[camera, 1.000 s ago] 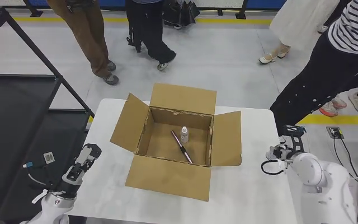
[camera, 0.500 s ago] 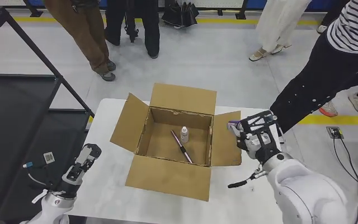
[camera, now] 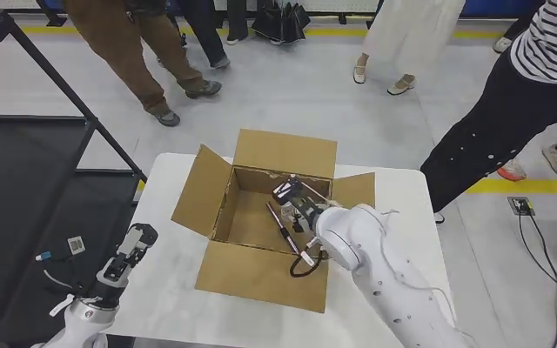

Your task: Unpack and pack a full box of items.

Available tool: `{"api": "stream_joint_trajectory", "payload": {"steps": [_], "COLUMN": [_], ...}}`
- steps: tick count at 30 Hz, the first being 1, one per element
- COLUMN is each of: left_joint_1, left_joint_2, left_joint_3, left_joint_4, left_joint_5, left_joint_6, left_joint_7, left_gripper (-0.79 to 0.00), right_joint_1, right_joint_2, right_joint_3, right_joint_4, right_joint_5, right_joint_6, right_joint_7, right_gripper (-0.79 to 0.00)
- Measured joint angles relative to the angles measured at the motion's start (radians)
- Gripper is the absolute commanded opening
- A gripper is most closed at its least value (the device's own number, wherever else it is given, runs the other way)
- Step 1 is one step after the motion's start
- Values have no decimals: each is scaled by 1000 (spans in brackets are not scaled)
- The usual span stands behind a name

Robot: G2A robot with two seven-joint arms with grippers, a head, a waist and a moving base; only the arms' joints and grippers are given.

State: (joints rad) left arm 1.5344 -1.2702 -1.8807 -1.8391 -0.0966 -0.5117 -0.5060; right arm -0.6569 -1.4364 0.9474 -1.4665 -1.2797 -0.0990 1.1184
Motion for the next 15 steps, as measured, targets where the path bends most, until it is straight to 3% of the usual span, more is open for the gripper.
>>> {"api": "stream_joint_trajectory", "payload": {"steps": [15], "left_joint_1": [0], "left_joint_2": [0], "left_joint_3": [0], "left_joint_4": [0], "left_joint_5": [0], "left_joint_6": [0], "left_joint_7": [0], "left_gripper": [0], "right_joint_1": [94], "right_joint_2": [-52], "right_joint_3": [-75], "right_joint_4": [319], "right_joint_5": [54], "right_joint_6": [44], "right_joint_7": [-116], "right_gripper": [-779]}}
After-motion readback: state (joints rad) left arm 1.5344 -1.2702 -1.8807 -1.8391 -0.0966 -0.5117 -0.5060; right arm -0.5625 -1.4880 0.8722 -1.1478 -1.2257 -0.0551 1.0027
